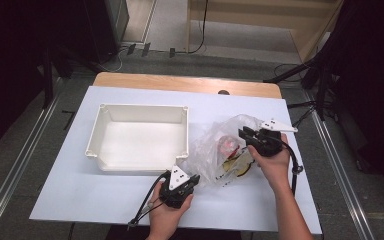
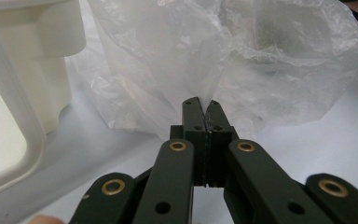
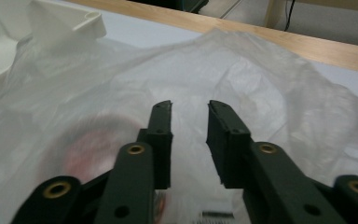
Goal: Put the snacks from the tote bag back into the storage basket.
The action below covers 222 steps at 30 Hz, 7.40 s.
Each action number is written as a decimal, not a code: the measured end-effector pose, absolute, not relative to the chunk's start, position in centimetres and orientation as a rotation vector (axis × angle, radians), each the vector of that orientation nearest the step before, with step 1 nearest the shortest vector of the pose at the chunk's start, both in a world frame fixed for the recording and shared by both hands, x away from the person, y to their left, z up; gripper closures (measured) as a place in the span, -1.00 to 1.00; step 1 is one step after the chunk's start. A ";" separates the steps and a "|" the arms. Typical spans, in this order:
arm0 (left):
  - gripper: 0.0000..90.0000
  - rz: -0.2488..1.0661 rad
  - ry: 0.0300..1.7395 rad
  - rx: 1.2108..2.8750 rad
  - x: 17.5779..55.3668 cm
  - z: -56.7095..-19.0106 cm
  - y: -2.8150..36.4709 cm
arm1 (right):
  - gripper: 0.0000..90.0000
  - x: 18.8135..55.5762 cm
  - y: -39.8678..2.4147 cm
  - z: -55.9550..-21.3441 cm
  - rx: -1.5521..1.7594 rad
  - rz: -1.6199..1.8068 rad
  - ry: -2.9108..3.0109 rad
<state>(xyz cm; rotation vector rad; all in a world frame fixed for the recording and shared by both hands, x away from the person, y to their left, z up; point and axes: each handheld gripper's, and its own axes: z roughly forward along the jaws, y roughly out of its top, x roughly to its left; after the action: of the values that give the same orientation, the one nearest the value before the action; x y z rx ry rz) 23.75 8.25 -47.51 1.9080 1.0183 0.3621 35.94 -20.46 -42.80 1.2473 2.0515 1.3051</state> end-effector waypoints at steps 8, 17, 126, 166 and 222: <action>1.00 0.366 1.023 1.912 23.7 -47.5 8.2 | 0.09 33.8 -21.6 -44.5 1.215 1.245 2.089; 1.00 0.361 1.033 1.901 23.8 -47.5 8.3 | -0.02 33.4 -22.4 -45.6 1.242 1.224 2.056; 1.00 0.398 0.954 2.002 23.4 -47.6 7.2 | 0.63 29.4 -23.4 -43.6 1.265 1.419 2.021; 1.00 0.369 0.968 2.009 23.6 -47.6 7.3 | -0.42 31.8 -14.8 -46.0 1.426 1.159 1.976; -0.37 0.456 0.928 1.783 21.8 -44.6 15.9 | -0.42 28.7 -14.4 -36.6 1.199 1.322 1.982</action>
<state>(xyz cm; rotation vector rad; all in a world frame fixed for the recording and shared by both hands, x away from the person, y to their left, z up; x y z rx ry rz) 21.75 15.88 -44.60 1.7830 0.9284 0.4564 28.69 -14.40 -36.61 1.1991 1.9821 1.3216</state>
